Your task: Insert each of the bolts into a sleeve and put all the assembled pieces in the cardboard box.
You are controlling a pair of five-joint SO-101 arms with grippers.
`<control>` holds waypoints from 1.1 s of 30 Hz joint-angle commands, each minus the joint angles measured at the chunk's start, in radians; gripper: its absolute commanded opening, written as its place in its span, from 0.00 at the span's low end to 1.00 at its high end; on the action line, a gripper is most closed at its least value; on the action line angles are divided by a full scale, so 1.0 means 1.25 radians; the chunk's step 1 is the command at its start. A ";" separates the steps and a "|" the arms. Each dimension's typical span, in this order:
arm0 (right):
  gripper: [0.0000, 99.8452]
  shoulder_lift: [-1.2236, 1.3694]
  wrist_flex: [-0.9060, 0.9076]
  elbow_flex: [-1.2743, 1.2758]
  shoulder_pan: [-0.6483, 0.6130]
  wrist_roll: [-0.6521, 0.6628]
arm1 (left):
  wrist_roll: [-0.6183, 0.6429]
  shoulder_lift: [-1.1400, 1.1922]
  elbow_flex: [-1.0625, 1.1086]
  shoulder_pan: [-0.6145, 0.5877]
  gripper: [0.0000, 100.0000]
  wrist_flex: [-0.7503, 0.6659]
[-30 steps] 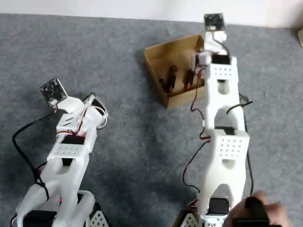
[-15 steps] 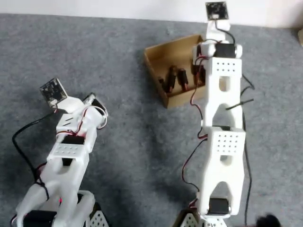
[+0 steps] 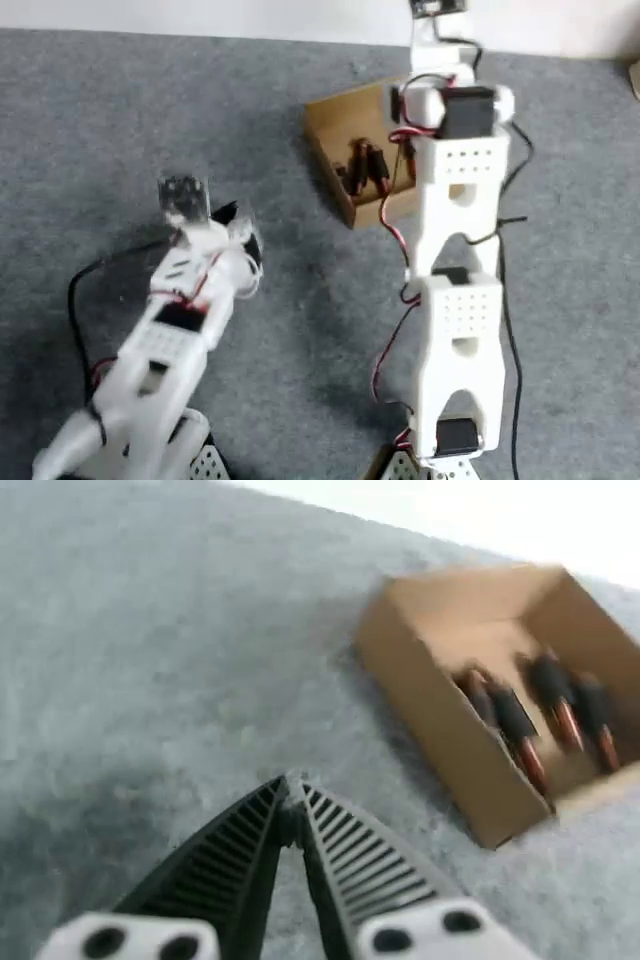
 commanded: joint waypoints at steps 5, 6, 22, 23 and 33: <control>0.30 -0.481 0.023 0.132 -0.031 -0.007 | -0.126 -0.522 0.142 0.018 0.01 0.171; 0.30 -0.553 0.023 0.211 -0.031 -0.009 | -0.134 -0.600 0.145 0.020 0.01 0.249; 0.30 -1.752 -0.218 1.681 -0.031 -0.034 | -0.136 -0.807 0.030 -0.004 0.01 1.107; 0.30 -1.815 -0.247 1.752 -0.031 -0.014 | -0.136 -0.807 0.042 -0.008 0.01 1.107; 0.30 -2.064 -0.382 2.171 0.120 0.087 | -0.136 -0.848 0.196 -0.008 0.01 1.108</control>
